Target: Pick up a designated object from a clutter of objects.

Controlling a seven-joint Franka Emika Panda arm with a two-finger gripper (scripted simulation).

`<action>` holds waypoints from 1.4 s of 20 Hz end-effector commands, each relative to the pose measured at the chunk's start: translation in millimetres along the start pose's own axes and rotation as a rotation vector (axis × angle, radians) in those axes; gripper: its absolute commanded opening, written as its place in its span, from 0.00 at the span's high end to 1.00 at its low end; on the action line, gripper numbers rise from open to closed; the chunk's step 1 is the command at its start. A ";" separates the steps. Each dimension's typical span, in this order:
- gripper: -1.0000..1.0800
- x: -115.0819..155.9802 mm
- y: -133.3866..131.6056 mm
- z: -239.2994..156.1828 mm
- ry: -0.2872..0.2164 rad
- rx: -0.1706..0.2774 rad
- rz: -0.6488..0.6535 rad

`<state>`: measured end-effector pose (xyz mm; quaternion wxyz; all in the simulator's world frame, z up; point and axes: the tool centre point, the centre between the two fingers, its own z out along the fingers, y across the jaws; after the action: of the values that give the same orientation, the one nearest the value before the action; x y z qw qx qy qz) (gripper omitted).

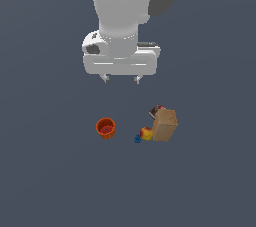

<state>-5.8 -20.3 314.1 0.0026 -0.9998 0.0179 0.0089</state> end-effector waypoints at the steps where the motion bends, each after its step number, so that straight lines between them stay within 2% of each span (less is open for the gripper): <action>1: 0.04 0.0 0.0 0.0 0.000 0.000 0.000; 10: 0.04 1.1 23.2 -15.7 0.017 -0.008 0.051; 16: 0.04 2.5 20.5 -13.8 0.017 -0.009 0.050; 22: 0.04 13.3 -2.0 1.8 0.017 -0.015 0.048; 28: 0.04 30.6 -50.8 35.3 0.018 -0.021 0.042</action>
<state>21.6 15.0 288.6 -0.0077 -0.9992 0.0401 -0.0002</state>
